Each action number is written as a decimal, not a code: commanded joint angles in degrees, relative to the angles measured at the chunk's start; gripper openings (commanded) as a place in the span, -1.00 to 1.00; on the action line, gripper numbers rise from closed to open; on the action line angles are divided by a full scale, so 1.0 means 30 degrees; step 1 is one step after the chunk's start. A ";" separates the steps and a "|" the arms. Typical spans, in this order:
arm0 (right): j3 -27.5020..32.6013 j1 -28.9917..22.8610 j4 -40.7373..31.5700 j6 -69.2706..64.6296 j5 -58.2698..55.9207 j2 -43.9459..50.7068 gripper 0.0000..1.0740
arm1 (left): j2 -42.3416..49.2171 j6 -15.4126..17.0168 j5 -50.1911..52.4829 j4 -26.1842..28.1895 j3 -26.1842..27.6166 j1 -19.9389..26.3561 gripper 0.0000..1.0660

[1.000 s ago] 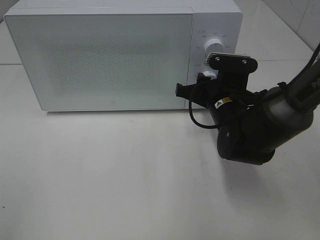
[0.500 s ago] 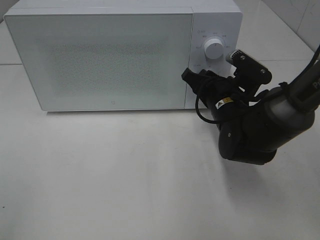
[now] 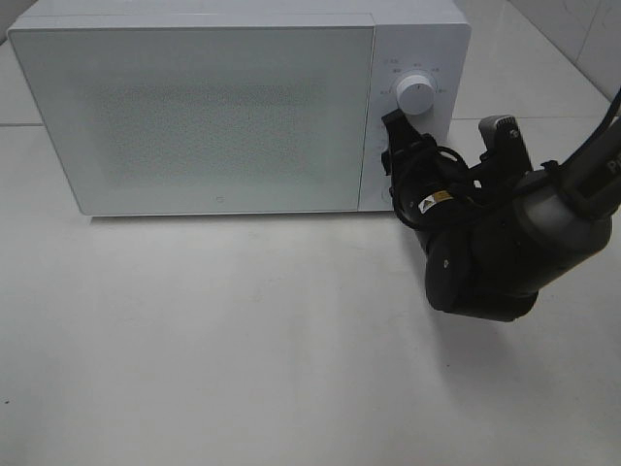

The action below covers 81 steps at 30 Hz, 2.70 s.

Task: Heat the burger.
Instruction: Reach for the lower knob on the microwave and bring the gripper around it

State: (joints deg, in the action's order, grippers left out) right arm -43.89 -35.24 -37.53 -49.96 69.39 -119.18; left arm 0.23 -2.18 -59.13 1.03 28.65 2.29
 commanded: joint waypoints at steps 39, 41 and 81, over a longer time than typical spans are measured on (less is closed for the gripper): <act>-0.0306 -0.0038 -0.1146 -1.1860 0.2750 0.0115 -0.78 | 0.0477 0.0019 0.0076 0.0000 -0.0057 0.0019 0.83; -0.0306 -0.0038 -0.1012 -1.1765 0.2750 0.0115 -0.77 | 0.0477 0.0019 0.0076 0.0000 -0.0057 0.0019 0.83; 0.3400 -0.0095 0.2139 -0.9301 -0.0573 0.2807 0.40 | 0.0477 0.0019 0.0076 0.0000 -0.0057 0.0019 0.83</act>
State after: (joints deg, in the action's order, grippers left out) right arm -34.78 -35.47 -32.72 -80.50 68.35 -112.59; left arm 0.23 -2.18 -59.13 1.03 28.65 2.29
